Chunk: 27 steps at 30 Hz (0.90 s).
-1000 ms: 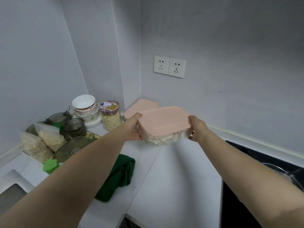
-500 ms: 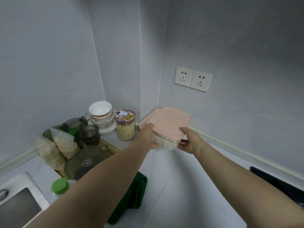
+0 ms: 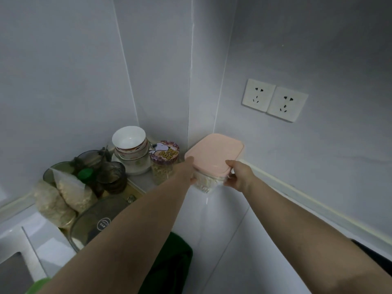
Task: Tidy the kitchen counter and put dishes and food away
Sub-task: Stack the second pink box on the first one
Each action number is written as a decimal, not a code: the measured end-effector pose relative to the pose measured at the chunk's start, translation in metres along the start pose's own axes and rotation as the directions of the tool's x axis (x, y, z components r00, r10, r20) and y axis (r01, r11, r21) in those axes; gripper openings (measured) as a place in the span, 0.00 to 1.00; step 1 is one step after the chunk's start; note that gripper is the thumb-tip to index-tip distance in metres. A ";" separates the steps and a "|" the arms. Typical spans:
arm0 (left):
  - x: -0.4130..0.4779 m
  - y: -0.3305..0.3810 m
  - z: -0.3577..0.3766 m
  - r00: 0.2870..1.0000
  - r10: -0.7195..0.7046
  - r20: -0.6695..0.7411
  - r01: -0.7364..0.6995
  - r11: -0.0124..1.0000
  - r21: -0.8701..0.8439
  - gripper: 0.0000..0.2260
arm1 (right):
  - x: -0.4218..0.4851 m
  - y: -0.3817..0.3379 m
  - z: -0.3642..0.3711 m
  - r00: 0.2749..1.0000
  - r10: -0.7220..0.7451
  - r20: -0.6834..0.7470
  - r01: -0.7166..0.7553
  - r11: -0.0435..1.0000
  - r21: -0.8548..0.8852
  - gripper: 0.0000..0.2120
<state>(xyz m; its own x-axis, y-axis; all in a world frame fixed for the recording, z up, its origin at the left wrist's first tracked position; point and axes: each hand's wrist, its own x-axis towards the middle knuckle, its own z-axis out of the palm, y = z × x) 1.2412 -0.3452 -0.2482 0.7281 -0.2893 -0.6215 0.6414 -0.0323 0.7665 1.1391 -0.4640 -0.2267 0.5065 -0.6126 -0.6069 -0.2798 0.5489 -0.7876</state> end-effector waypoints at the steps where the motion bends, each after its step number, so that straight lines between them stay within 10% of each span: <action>1: 0.001 0.000 0.000 0.999 0.030 -0.032 -0.029 0.999 0.030 0.21 | 0.003 0.000 0.001 1.000 -0.018 -0.008 0.018 1.000 -0.014 0.06; 27: 0.011 0.003 0.010 0.991 0.066 -0.114 -0.051 0.991 0.126 0.21 | 0.028 0.006 0.010 0.993 -0.085 -0.087 0.060 0.963 -0.262 0.19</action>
<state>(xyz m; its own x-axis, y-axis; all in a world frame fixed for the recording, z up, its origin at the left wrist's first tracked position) 1.2484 -0.3580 -0.2514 0.7917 -0.1796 -0.5839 0.5674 -0.1379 0.8118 1.1599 -0.4721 -0.2472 0.4555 -0.7042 -0.5447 -0.4529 0.3435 -0.8227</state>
